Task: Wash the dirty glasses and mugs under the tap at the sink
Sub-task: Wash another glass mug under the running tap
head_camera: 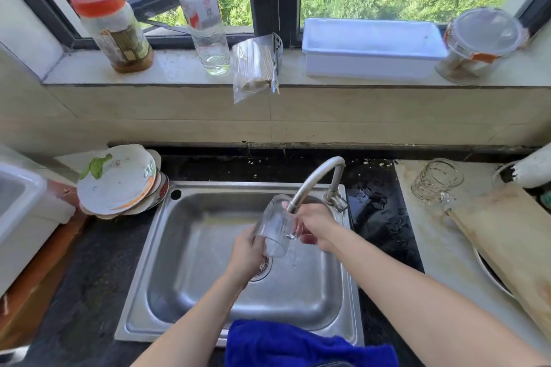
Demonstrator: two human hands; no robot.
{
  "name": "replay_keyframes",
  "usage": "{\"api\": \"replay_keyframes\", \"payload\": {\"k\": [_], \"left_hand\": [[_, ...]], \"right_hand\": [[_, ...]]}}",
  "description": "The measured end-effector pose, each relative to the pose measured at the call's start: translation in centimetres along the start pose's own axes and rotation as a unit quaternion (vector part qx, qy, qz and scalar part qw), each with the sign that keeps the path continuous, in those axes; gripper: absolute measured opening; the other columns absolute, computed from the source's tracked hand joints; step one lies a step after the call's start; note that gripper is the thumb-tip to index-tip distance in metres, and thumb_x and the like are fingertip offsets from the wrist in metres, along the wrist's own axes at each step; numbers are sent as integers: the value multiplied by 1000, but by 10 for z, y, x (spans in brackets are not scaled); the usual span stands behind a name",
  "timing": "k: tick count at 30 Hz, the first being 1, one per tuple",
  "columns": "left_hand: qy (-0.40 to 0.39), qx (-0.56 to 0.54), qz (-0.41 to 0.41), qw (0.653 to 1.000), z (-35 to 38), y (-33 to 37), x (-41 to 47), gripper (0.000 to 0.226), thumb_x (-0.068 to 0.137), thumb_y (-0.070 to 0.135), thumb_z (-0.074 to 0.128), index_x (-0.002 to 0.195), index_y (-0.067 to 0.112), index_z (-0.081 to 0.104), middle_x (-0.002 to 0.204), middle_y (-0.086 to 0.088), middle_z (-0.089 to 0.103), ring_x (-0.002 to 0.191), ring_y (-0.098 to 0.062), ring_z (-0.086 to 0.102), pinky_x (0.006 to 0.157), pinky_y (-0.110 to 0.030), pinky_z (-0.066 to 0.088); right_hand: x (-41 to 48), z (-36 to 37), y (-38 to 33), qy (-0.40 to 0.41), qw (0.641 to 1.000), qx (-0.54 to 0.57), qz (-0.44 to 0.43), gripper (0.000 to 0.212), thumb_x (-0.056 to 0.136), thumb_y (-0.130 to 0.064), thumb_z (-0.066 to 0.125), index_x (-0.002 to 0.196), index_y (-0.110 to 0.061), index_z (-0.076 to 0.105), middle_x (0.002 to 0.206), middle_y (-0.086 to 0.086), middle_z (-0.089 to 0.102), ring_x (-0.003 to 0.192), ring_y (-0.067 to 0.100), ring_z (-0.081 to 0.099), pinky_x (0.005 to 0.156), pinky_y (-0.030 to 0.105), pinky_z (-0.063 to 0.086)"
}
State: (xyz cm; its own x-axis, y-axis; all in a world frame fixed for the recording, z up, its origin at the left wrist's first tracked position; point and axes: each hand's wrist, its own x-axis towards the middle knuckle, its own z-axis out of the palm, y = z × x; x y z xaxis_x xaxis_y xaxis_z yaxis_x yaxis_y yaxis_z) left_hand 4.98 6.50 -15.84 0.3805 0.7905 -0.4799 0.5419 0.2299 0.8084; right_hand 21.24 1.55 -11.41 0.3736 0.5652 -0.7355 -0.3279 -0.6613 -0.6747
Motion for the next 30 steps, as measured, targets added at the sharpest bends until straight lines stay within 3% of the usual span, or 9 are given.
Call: {"api": "replay_keyframes", "payload": {"k": [2,5,8,10,13,17,22,27,30], "left_hand": [[-1,50,52,997,-2,2,1,18,82,-4,42,74,7,54,61,-8,51,56,-21,44,52,-34,34],[-18,91,80,992,3,12,0,25,72,-8,47,73,15,57,65,-4,55,61,-22,48,56,-36,38],[20,-109,-70,991,5,18,0,32,84,-11,41,99,11,58,67,-15,57,52,-23,52,43,-27,44],[26,-316,-217,923,5,19,1,18,94,-3,38,106,5,50,70,-20,56,57,-26,54,45,-27,51],[-46,-395,-309,864,14,20,5,28,99,23,38,84,5,53,65,-13,59,63,-26,56,63,-33,46],[-16,-405,-304,862,26,23,13,29,92,16,45,63,18,41,49,2,36,35,-12,32,39,-18,35],[51,-405,-275,871,28,19,21,38,98,23,46,61,17,40,34,4,29,27,-10,26,34,-14,27],[43,-419,-299,856,28,5,29,19,98,26,43,86,14,51,60,-4,44,48,-16,40,49,-27,38],[77,-411,-298,858,28,9,25,33,97,17,39,64,16,37,35,1,31,27,-13,28,36,-16,32]], "right_hand": [[0,-6,-4,-42,999,-26,14,40,76,-58,71,86,-19,70,75,0,65,64,16,59,48,23,46],[2,-7,-3,-115,993,10,1,41,74,-57,73,103,-27,70,104,4,72,95,27,69,71,38,59],[5,-2,1,-35,995,34,-93,35,72,-42,82,102,-27,71,109,3,70,102,22,65,91,47,54],[4,-1,8,15,987,9,-158,56,68,-36,86,116,-20,62,114,-3,68,109,15,62,99,38,49],[-11,7,23,69,961,-106,-245,46,69,-40,83,103,-42,51,96,-26,64,96,-10,58,83,18,47],[-24,19,49,59,911,-249,-323,54,79,-63,52,128,-54,31,127,-26,45,106,-4,47,87,27,39],[-14,8,21,-3,985,-77,-152,21,96,-45,44,104,-28,54,109,-2,62,93,15,57,79,34,50],[-23,15,36,10,946,-191,-262,44,93,-65,33,120,-38,54,114,-22,58,107,3,53,89,30,41],[-13,14,18,15,977,-117,-178,35,103,-40,31,110,-23,60,114,-4,61,112,20,56,92,41,50]]}}
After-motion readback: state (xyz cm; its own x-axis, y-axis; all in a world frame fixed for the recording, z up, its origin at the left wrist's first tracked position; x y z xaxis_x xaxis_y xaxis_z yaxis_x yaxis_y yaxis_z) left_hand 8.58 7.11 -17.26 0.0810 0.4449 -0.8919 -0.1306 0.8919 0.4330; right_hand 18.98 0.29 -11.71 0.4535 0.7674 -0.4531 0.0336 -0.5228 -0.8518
